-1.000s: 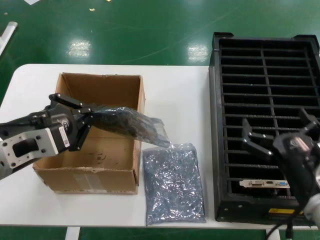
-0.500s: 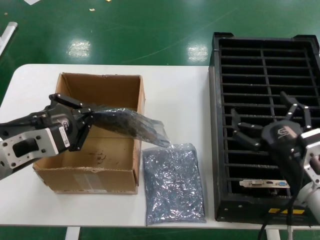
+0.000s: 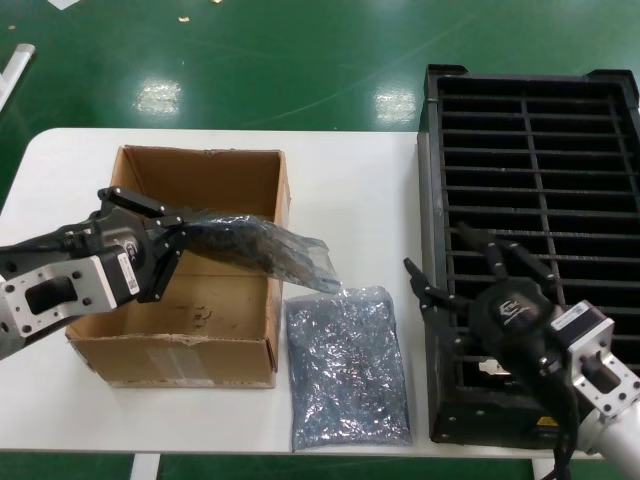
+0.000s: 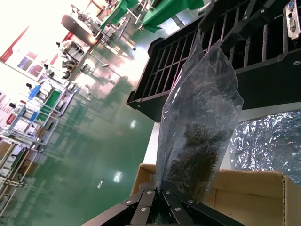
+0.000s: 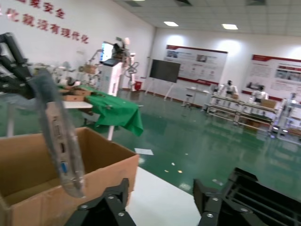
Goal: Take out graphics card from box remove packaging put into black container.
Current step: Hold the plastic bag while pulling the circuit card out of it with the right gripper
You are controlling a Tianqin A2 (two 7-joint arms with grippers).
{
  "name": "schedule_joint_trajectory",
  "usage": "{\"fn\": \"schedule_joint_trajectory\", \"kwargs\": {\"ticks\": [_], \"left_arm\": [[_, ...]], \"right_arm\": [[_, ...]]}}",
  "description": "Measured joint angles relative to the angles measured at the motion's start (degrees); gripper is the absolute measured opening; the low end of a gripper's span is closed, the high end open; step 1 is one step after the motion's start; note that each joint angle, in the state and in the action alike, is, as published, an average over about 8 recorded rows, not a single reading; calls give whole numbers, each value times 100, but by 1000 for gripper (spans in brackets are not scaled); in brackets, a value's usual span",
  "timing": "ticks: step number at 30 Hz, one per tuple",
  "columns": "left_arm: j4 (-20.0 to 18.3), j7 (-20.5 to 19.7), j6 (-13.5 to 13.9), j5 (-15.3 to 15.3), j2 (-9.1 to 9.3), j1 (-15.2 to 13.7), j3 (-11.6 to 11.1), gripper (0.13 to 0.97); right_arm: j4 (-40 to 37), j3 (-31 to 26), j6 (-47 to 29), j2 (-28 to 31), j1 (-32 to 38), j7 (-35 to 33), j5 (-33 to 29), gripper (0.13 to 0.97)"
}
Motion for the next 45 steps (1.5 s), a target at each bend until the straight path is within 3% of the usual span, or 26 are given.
{"fn": "schedule_joint_trajectory", "kwargs": {"ticks": [9, 18, 27, 45], "left_arm": [[0, 0, 0, 0, 0, 0, 0, 138], [0, 0, 0, 0, 0, 0, 0, 138], [0, 0, 0, 0, 0, 0, 0, 138], [0, 0, 0, 0, 0, 0, 0, 138]], "right_arm": [[44, -374, -258, 123, 112, -53, -171, 407], [45, -765, -513, 214, 363, -85, -381, 249], [-48, -874, -649, 185, 528, -213, -374, 158], [-606, -1121, -732, -116, 1062, 44, -410, 134]]}}
